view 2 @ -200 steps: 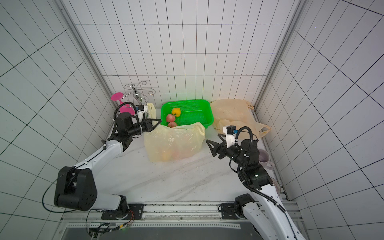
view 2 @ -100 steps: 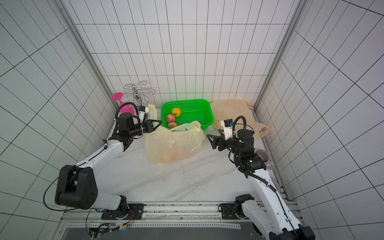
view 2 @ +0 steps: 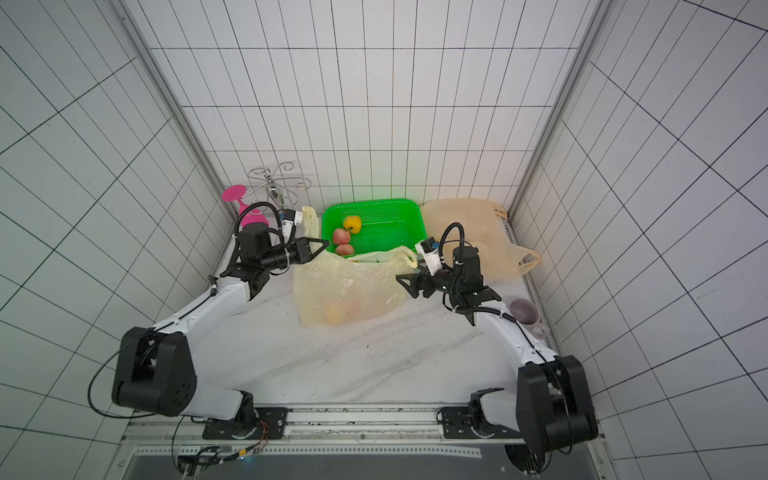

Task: Place the peach into a plastic bag & tie a knot
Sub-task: Cross the plastic bag at the center of the board.

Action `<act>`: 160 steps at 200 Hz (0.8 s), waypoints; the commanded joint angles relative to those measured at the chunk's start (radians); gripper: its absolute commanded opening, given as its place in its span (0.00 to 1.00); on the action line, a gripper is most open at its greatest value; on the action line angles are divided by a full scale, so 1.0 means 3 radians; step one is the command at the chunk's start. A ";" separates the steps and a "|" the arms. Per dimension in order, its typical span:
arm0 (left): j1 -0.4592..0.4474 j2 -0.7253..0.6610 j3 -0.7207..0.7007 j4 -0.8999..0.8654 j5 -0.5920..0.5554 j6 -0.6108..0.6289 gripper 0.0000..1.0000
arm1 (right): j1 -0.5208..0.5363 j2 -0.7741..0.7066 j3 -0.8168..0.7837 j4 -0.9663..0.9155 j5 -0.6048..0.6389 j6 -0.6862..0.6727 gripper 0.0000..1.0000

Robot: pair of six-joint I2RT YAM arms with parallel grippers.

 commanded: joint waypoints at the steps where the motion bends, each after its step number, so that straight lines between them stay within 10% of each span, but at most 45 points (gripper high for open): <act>1: -0.0028 0.0058 0.0114 -0.0058 0.0048 0.0012 0.00 | -0.0038 0.0180 0.0433 0.0399 -0.0310 -0.0117 0.87; 160: -0.0059 0.0158 0.0247 -0.0271 0.0076 0.0147 0.00 | -0.0255 0.1045 0.0810 0.1880 -0.1427 0.1103 0.61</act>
